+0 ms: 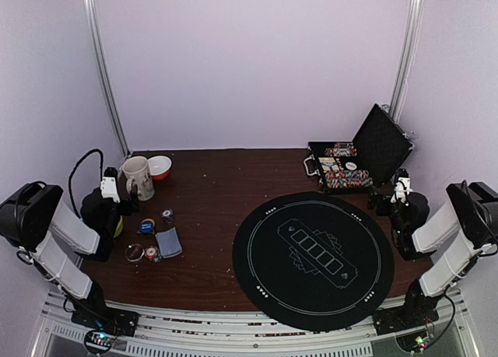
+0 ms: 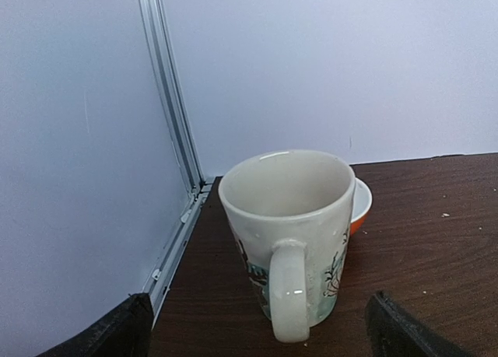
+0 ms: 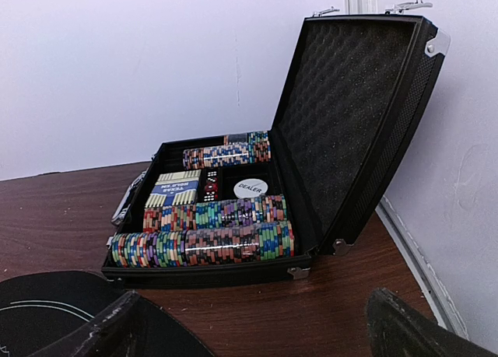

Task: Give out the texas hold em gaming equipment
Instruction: Pick up the dealer button from the center of the board.

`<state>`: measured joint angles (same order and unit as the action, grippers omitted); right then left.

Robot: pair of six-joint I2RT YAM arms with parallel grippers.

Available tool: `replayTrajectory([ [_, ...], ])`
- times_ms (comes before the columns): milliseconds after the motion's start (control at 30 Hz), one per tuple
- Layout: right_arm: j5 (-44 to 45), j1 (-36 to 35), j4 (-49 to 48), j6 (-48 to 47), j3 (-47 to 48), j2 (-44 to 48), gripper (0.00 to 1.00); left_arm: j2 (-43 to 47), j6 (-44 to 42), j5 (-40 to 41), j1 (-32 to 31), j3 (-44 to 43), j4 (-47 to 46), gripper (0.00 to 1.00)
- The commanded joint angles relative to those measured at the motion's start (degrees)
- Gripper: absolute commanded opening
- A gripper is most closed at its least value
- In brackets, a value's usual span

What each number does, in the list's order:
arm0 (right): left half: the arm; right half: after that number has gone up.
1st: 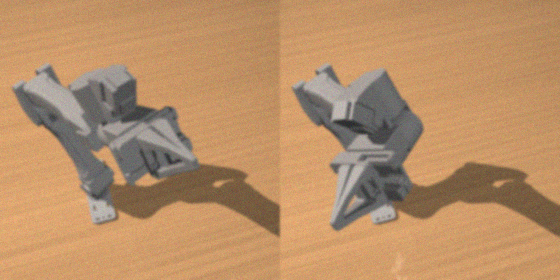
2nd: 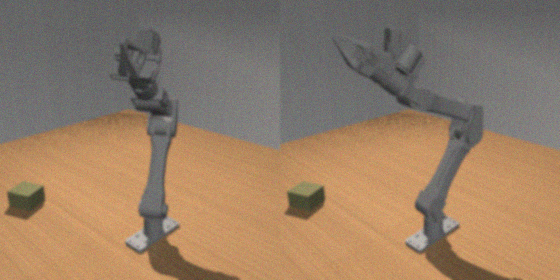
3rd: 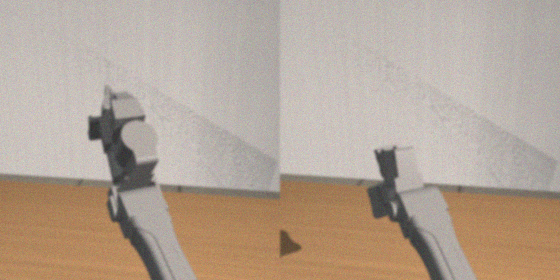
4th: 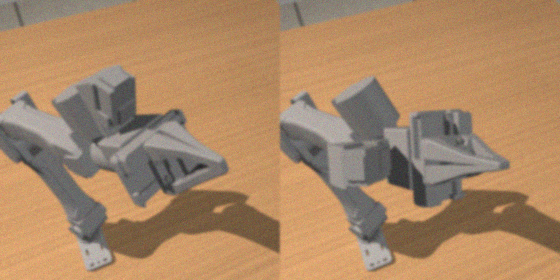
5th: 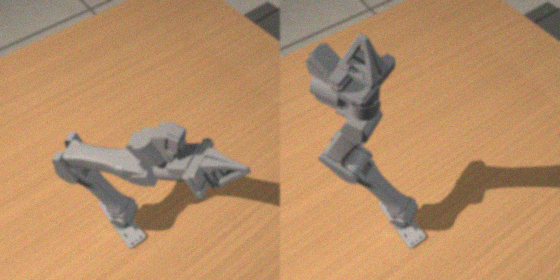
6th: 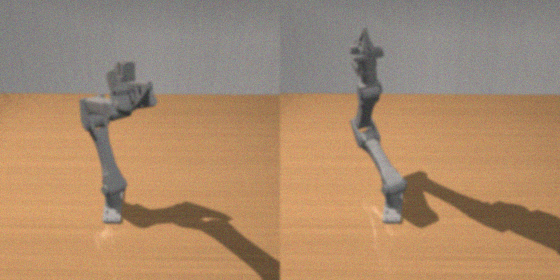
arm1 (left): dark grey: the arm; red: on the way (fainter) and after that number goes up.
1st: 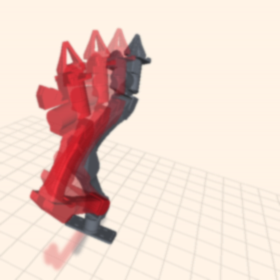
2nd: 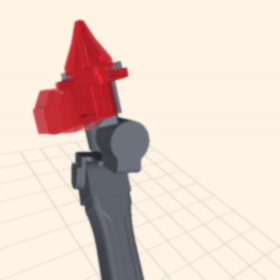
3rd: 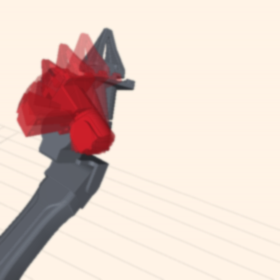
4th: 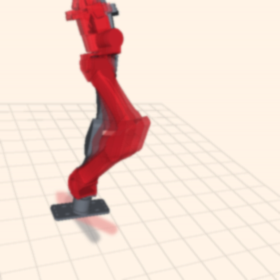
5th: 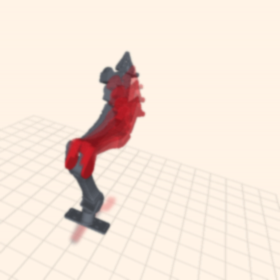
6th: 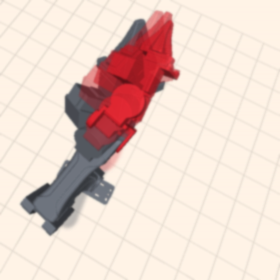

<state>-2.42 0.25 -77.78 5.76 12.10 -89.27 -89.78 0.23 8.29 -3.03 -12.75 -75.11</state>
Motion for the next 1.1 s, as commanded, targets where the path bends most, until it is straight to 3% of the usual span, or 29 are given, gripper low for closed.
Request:
replayTrajectory([
  [0,0.5,-0.1,-0.3,-0.3,0.4,-0.1,1.00,1.3,-1.7,-2.5,0.2,-2.3,2.9,0.98],
  [133,3.4,-0.4,2.0,0.9,0.0,3.2,1.00,7.8,1.4,5.9,0.3,-13.6,26.6,0.98],
  [233,6.0,-0.2,19.2,2.6,6.6,13.5,1.00,12.7,2.5,9.8,-1.2,-18.5,33.5,0.98],
  [367,4.9,0.1,35.2,5.0,17.7,21.3,1.00,20.8,5.5,14.9,-6.1,-24.1,44.0,0.98],
  [467,1.3,0.1,47.1,6.1,27.5,22.5,1.00,23.8,10.8,18.1,-10.7,-32.6,61.8,0.98],
  [567,-3.9,0.1,58.7,8.2,36.1,21.2,1.00,23.6,23.3,22.2,-14.9,-43.0,85.4,0.97],
  [667,-9.3,-0.2,65.8,10.1,42.8,19.0,1.00,21.3,33.3,22.2,-19.1,-51.3,109.9,0.96],
  [767,-11.2,-0.9,71.6,10.9,46.6,17.7,1.00,18.7,41.5,19.1,-20.9,-54.2,125.3,0.96],
  [900,-14.5,-3.0,72.9,12.0,47.1,17.8,1.00,17.5,46.1,14.3,-20.7,-50.8,131.3,0.98],
  [1067,-15.1,-6.4,72.5,9.9,46.4,18.7,1.00,15.7,47.9,4.7,-13.9,-45.2,127.9,0.98],
])
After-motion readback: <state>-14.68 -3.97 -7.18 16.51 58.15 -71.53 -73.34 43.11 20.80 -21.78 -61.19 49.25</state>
